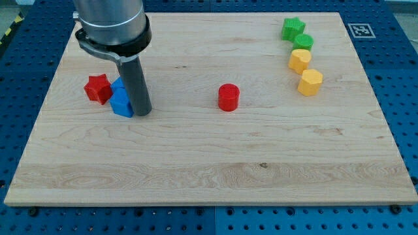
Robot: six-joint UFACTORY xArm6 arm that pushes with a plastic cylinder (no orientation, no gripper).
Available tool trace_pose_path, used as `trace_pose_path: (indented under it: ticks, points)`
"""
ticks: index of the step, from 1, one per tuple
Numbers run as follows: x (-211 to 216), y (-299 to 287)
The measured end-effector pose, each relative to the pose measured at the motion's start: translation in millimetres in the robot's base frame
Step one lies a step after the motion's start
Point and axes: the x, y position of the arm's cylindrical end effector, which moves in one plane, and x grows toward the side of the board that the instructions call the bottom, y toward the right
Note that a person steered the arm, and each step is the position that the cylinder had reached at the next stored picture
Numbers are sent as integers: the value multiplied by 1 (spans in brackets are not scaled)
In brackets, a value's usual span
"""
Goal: Slide the red circle left
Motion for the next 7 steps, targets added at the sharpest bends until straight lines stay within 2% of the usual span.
trace_pose_path:
  ticks: [1,3,4,5,7]
  points:
    - [-1,12]
    - [34,167]
    - [29,266]
    - [7,301]
    - [-28,255]
